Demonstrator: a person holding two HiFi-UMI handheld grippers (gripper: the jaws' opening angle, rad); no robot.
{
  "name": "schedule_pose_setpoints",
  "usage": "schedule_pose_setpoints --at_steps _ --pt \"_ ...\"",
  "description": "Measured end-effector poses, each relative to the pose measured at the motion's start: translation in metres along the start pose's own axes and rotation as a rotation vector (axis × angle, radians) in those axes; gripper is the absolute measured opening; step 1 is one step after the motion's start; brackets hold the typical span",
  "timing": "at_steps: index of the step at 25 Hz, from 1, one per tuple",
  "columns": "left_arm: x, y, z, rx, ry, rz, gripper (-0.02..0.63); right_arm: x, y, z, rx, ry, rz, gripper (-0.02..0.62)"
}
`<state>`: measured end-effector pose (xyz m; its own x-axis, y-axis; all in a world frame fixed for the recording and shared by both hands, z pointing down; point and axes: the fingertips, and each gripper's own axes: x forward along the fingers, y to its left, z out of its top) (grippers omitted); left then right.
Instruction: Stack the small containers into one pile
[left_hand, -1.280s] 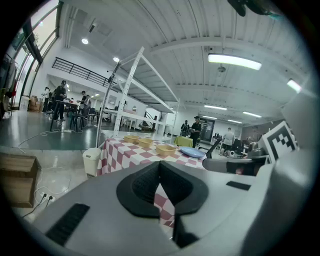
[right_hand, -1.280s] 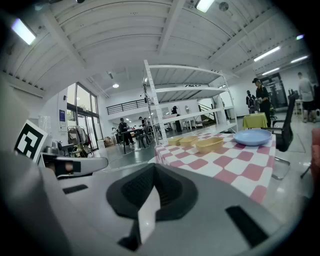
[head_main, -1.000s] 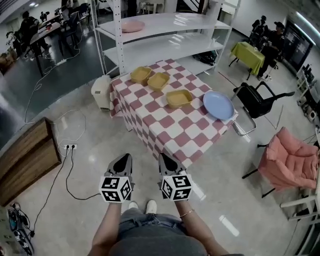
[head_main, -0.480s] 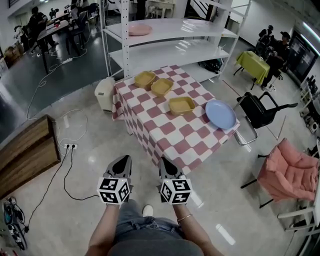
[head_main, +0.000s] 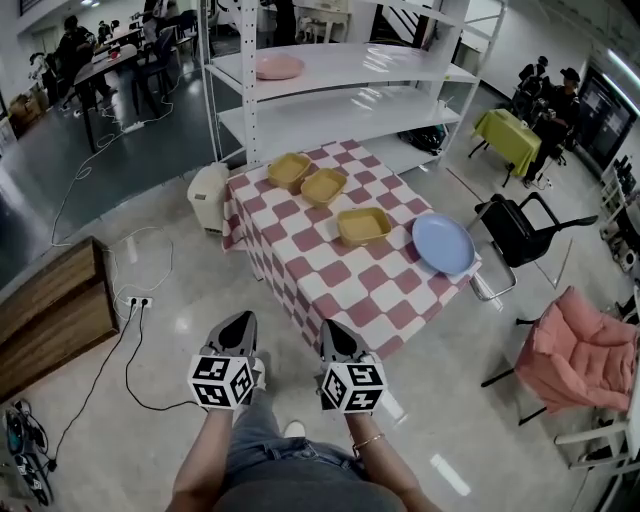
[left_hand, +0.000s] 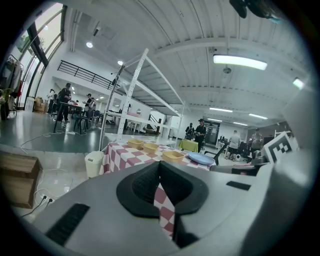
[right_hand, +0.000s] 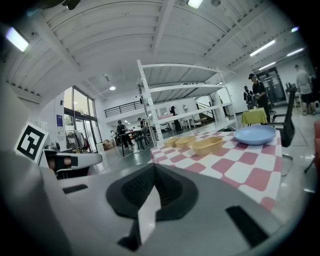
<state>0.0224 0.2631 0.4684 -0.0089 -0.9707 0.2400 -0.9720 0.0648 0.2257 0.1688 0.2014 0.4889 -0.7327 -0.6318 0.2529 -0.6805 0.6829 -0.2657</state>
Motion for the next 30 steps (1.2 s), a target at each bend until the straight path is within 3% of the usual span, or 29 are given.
schedule_pose_setpoints --at_steps 11,30 --pt "0.074 0.046 0.009 -0.028 0.026 -0.041 0.017 0.072 -0.017 0.015 0.010 0.010 -0.047 0.010" --pt "0.187 0.163 0.053 -0.032 0.075 -0.112 0.017 0.225 -0.014 0.043 0.021 0.038 -0.162 0.010"
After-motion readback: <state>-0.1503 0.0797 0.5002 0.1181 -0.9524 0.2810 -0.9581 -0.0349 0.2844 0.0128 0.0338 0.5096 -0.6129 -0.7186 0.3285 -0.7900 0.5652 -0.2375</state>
